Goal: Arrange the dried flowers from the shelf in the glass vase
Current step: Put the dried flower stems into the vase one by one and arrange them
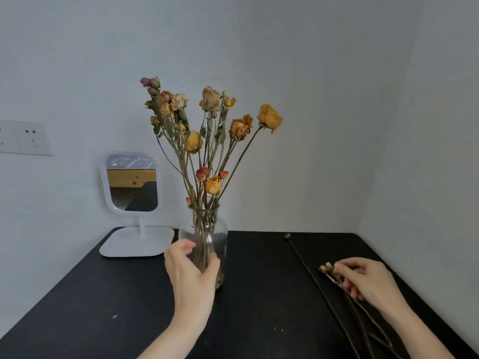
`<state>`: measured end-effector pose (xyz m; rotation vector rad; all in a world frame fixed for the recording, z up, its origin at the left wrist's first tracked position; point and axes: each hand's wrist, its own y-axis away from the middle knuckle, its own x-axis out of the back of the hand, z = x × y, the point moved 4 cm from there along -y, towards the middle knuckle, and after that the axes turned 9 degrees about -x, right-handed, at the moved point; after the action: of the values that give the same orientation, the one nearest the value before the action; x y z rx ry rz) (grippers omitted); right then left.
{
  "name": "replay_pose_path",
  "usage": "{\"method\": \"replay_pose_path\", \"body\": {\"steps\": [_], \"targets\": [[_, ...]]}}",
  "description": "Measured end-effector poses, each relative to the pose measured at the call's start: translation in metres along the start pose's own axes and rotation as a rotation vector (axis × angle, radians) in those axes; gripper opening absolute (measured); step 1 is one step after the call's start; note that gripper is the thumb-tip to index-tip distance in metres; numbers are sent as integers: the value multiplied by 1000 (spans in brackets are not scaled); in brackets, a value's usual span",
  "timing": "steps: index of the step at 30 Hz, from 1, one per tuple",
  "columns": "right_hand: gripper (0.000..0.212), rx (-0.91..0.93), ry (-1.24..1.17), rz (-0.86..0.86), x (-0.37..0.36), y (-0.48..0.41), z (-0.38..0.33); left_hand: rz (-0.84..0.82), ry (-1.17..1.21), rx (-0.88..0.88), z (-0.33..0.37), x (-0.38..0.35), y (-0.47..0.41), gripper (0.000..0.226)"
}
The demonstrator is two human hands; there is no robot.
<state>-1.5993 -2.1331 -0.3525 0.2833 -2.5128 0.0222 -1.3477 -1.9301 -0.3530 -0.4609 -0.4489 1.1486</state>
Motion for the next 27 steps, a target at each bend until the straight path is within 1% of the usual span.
{"method": "replay_pose_path", "body": {"steps": [1, 2, 5, 7, 9, 11, 14, 18, 22, 27], "targets": [[10, -28, 13, 13, 4, -3, 11, -56, 31, -12, 3, -6, 13, 38], [11, -53, 26, 26, 8, -6, 20, -148, 55, -22, 5, -15, 25, 35], [12, -127, 75, 52, 18, -13, 42, -480, 72, -56, 16, -54, 57, 23], [16, -171, 109, 49, 22, -17, 54, -653, 25, -53, 21, -85, 70, 13], [23, -202, 149, 40, 26, -21, 63, -784, -62, -18, 23, -115, 79, 5], [29, -218, 188, 25, 29, -23, 68, -864, -172, 13, 23, -143, 85, 10], [29, -212, 256, -20, 28, -25, 70, -900, -351, 44, 20, -175, 91, 18], [25, -188, 343, -55, 18, -26, 69, -886, -525, 89, 12, -202, 96, 24], [22, -174, 408, -87, 7, -26, 67, -876, -622, 94, 7, -219, 95, 26], [27, -215, 494, -154, -4, -28, 67, -852, -619, 143, 6, -228, 90, 24]]}}
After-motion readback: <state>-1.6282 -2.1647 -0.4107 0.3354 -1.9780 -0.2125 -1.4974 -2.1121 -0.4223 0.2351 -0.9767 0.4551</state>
